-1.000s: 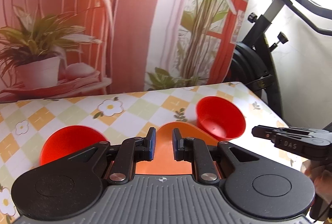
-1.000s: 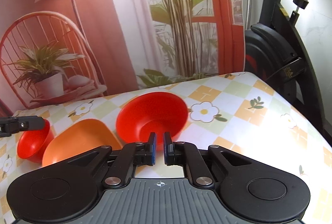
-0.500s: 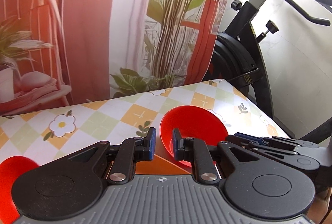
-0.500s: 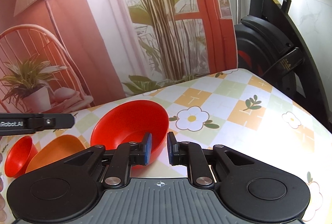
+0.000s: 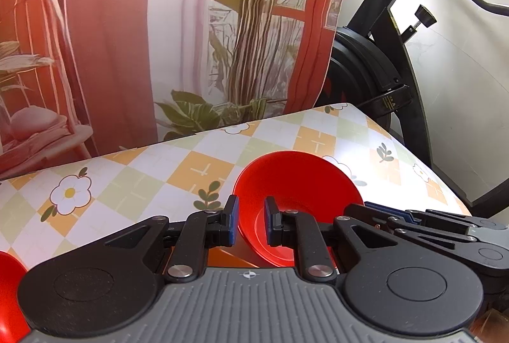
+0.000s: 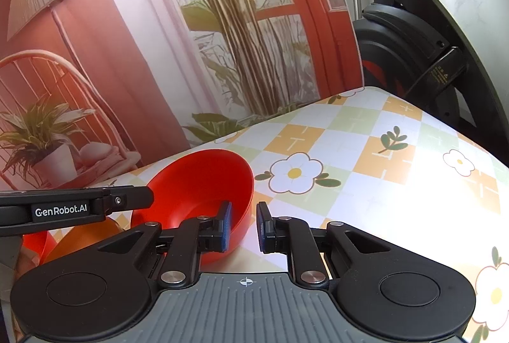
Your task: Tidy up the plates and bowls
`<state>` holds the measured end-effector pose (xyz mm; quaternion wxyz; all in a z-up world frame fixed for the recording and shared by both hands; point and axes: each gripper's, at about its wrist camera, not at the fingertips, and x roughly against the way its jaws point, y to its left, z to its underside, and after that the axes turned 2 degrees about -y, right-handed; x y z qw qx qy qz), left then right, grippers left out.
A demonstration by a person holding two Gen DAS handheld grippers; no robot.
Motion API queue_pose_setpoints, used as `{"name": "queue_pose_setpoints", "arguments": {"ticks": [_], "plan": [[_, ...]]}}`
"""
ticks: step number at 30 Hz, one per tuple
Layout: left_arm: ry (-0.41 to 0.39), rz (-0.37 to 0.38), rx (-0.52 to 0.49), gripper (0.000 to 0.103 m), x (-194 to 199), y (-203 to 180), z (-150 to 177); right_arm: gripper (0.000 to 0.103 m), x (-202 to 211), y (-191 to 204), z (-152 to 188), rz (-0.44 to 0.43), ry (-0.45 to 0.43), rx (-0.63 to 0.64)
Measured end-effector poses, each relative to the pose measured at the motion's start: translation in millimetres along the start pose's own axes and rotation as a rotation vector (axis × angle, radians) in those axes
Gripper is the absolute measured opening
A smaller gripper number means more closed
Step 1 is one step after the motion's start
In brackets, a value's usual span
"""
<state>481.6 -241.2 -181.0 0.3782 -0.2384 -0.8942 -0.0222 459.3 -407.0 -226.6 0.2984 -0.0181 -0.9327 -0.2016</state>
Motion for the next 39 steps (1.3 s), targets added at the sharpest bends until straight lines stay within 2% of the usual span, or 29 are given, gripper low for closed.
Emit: {"name": "queue_pose_setpoints", "arguments": {"ticks": [7, 15, 20, 30, 39], "plan": [[0.012, -0.026, 0.003, 0.018, -1, 4, 1, 0.015, 0, -2, 2, -0.002, -0.003, -0.019], [0.058, 0.005, 0.026, 0.018, -10, 3, 6, 0.011, 1, 0, 5, 0.001, -0.007, -0.034], [0.047, 0.006, 0.015, 0.018, -3, -2, 9, 0.010, 7, 0, 7, 0.010, -0.009, -0.047], [-0.010, 0.031, -0.007, 0.018, 41, -14, 14, 0.009, 47, 10, 2, 0.014, -0.053, -0.031], [-0.072, 0.039, -0.008, 0.018, 94, -10, 25, 0.009, 89, 37, 3, -0.006, -0.089, 0.002]]}}
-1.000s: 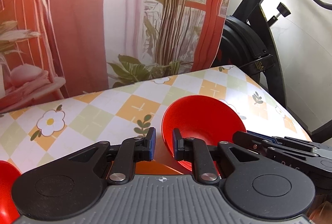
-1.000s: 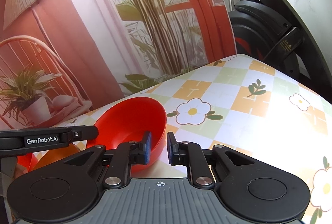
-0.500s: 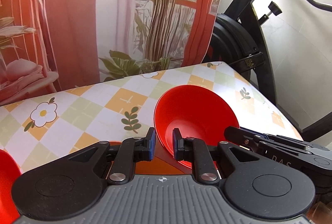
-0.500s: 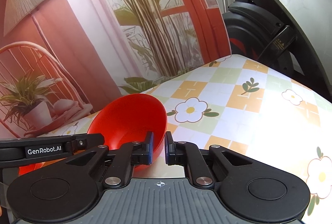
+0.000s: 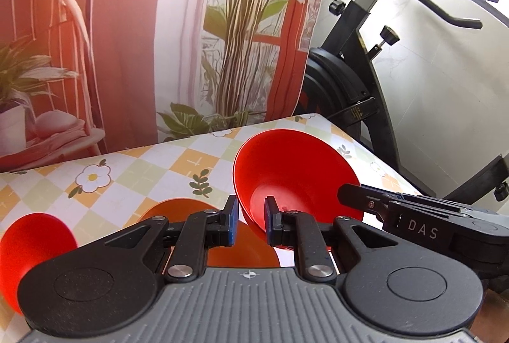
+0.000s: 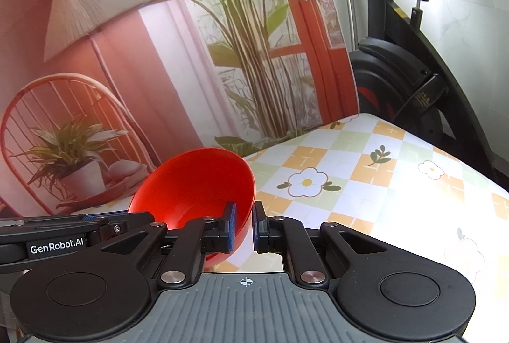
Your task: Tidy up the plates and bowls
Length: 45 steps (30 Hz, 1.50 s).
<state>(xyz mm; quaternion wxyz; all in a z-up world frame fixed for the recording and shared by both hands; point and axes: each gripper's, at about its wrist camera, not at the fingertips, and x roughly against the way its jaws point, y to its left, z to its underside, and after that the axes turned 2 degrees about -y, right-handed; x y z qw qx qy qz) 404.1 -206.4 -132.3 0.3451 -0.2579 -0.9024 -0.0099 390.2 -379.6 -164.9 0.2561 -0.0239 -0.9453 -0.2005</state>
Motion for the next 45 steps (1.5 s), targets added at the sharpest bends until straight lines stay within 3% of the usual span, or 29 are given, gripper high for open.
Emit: {"name": "queue_pose_setpoints", "arguments": {"ticks": [25, 45], "plan": [[-0.110, -0.033, 0.030, 0.018, 138, 20, 47, 0.009, 89, 76, 41, -0.087, -0.024, 0.038], [-0.079, -0.038, 0.098, 0.018, 183, 24, 114, 0.010, 138, 91, 113, -0.104, 0.007, 0.028]]}}
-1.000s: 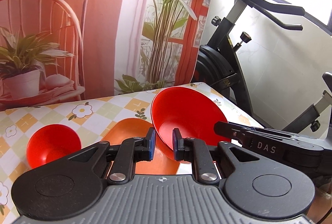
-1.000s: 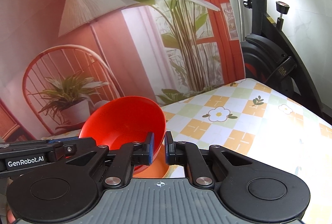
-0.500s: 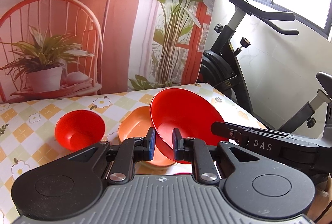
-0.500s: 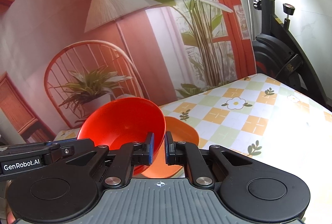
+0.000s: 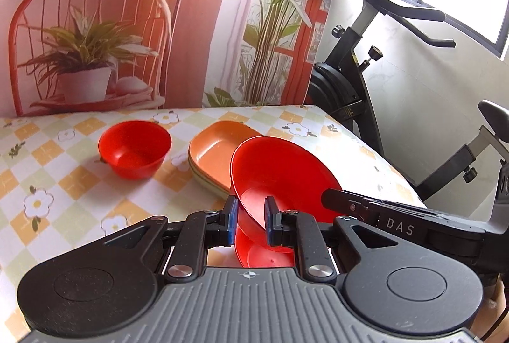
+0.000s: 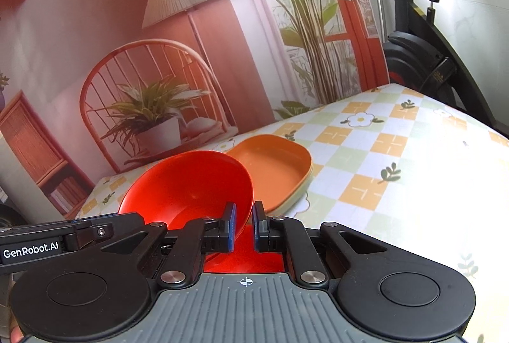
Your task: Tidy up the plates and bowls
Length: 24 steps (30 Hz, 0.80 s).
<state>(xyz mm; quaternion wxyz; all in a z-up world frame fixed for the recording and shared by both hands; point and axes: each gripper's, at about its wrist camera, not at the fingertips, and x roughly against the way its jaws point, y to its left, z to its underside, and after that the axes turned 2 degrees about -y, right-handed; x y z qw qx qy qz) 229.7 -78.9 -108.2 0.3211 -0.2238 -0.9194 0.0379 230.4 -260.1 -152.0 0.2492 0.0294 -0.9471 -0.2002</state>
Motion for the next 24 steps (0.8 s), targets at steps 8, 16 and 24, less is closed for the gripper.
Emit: {"name": "queue_pose_setpoints", "arguments": {"ticks": [8, 16, 24], "plan": [[0.034, -0.001, 0.034, 0.018, -15, -2, 25, 0.010, 1, -9, 18, 0.030, 0.004, 0.002], [0.074, -0.003, 0.009, 0.018, -30, -5, 33, 0.010, -11, -25, 25, 0.039, 0.032, -0.030], [0.093, -0.012, -0.018, 0.018, -39, -12, 36, 0.010, -22, -37, 34, 0.052, 0.055, -0.053]]}}
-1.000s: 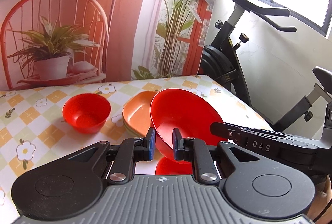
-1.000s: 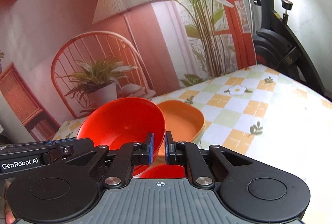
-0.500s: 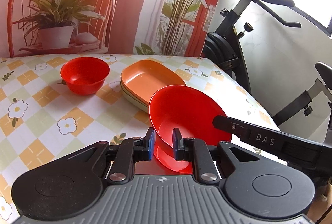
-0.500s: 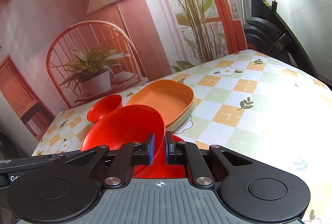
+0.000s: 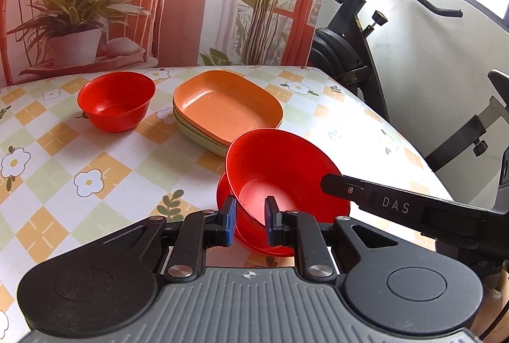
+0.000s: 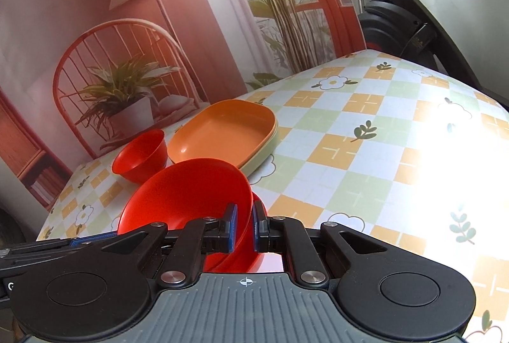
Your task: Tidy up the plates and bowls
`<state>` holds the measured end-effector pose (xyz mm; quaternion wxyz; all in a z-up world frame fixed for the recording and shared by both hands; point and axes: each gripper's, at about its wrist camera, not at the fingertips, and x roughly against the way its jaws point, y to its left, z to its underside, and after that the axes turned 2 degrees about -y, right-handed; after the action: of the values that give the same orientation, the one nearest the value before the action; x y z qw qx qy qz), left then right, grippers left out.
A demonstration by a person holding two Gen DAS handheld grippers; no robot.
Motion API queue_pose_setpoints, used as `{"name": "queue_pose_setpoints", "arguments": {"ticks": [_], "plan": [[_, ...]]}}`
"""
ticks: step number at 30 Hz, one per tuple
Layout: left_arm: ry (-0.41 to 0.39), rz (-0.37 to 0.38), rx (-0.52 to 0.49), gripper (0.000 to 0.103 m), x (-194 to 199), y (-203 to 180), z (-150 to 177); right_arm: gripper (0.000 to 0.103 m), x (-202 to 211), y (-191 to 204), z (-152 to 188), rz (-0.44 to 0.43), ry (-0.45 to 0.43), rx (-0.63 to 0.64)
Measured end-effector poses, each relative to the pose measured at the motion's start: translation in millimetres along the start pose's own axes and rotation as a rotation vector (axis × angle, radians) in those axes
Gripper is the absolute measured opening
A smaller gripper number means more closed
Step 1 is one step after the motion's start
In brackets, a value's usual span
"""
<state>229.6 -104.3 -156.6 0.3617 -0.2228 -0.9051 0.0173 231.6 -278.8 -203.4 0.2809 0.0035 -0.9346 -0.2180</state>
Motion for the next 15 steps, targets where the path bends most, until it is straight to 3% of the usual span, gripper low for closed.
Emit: {"name": "queue_pose_setpoints", "arguments": {"ticks": [15], "plan": [[0.051, -0.028, -0.027, 0.019, -13, -4, 3, 0.010, -5, -6, 5, 0.007, 0.017, -0.021]]}}
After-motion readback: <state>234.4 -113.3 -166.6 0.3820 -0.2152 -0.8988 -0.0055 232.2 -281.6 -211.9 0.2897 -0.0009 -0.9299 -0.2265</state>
